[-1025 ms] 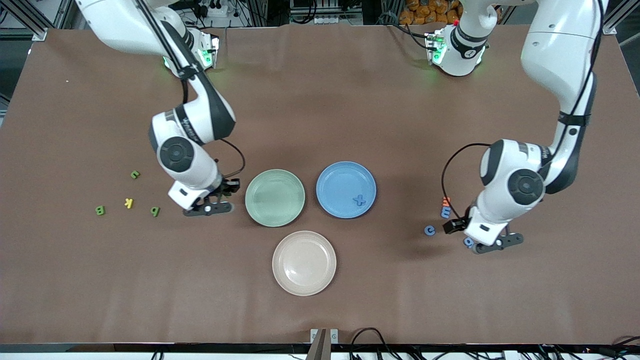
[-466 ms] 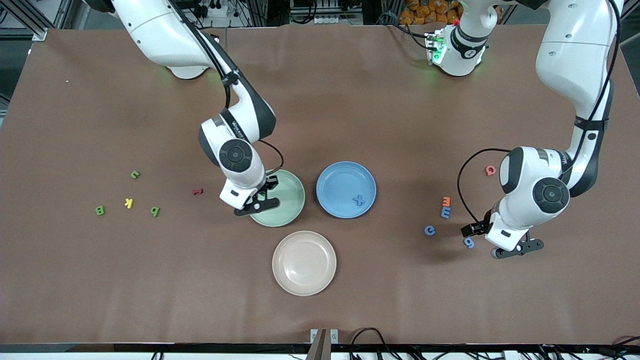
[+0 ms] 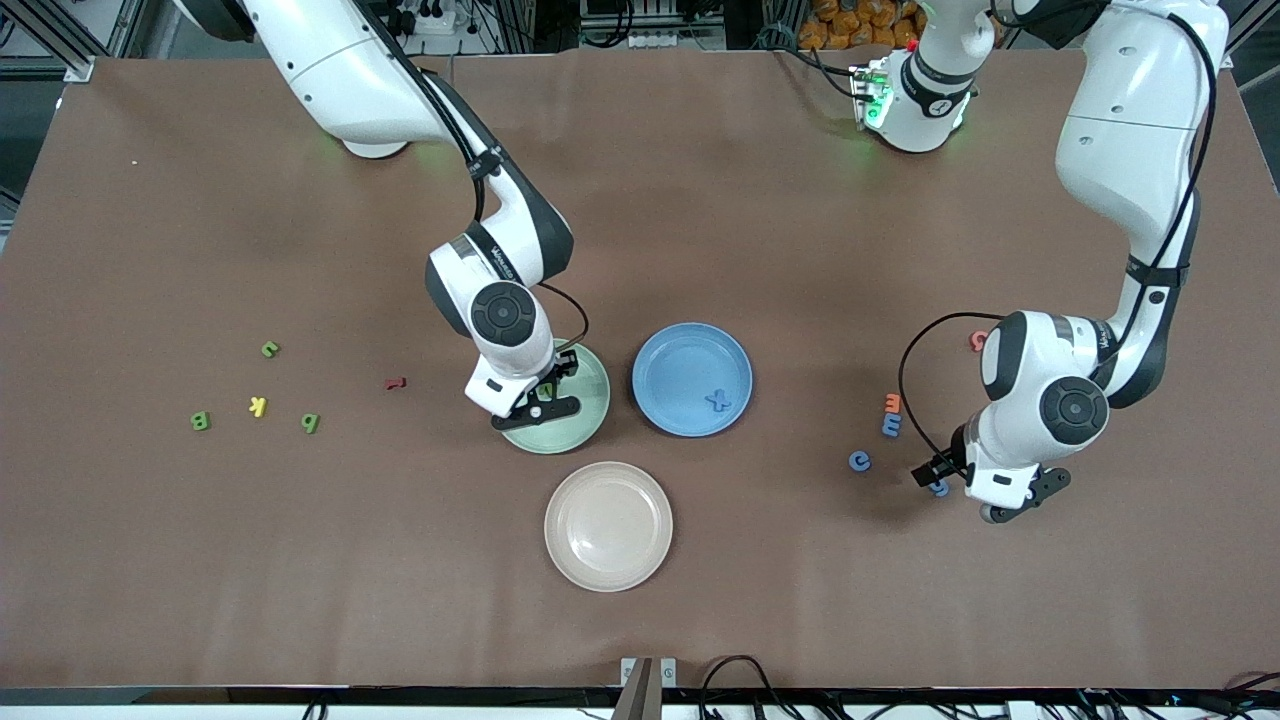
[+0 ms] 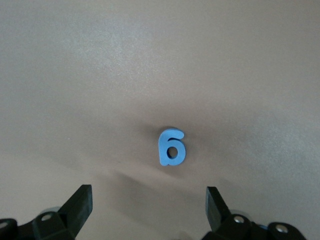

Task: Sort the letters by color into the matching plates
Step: 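Open the right gripper over the green plate and draw it back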

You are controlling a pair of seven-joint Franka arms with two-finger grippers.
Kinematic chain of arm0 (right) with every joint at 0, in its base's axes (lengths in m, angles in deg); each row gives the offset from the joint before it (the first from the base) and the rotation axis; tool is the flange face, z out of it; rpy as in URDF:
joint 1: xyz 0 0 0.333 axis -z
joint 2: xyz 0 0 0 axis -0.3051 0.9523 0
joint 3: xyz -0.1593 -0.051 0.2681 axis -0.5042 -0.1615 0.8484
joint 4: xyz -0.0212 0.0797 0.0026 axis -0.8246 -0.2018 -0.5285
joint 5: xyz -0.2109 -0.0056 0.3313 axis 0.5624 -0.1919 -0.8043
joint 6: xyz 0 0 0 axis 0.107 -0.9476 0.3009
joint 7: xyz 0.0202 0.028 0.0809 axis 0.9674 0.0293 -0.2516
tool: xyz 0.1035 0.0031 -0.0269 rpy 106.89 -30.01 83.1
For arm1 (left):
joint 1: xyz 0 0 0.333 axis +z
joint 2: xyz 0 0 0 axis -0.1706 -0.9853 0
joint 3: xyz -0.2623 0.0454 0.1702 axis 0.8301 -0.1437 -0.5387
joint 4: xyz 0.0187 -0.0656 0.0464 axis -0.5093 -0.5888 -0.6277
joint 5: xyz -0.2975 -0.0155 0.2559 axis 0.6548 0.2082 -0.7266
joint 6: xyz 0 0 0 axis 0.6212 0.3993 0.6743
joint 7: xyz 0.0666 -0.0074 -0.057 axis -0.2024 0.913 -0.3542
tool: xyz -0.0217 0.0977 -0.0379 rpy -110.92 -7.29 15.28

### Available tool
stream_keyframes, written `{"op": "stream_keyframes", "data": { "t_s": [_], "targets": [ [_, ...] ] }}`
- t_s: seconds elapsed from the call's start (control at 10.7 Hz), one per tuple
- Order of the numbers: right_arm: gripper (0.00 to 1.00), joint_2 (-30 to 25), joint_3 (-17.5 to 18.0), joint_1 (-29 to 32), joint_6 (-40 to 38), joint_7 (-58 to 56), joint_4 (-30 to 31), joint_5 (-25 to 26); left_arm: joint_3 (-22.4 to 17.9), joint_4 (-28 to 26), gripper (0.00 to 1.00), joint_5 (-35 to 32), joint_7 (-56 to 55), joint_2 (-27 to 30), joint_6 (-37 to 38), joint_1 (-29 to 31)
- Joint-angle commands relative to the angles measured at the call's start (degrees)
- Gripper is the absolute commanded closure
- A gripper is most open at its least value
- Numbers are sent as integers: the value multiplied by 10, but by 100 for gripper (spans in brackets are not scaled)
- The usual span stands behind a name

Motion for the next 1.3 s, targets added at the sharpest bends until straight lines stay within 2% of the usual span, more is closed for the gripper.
{"op": "stream_keyframes", "data": {
  "t_s": [0.0,0.28,0.75,1.21],
  "targets": [
    [0,4,-3,3,-14,14,-18,10,-2,31,0,-15,-49,-24,10,1],
    [0,0,-32,9,-14,-5,-18,10,-5,50,0,-16,-51,-40,9,1],
    [0,-13,-83,34,-15,-18,-19,1,-14,50,0,-24,-54,-32,11,-15],
    [0,-27,-86,106,-22,-53,-19,1,-16,52,0,-24,-59,-31,11,-14]
  ]
}}
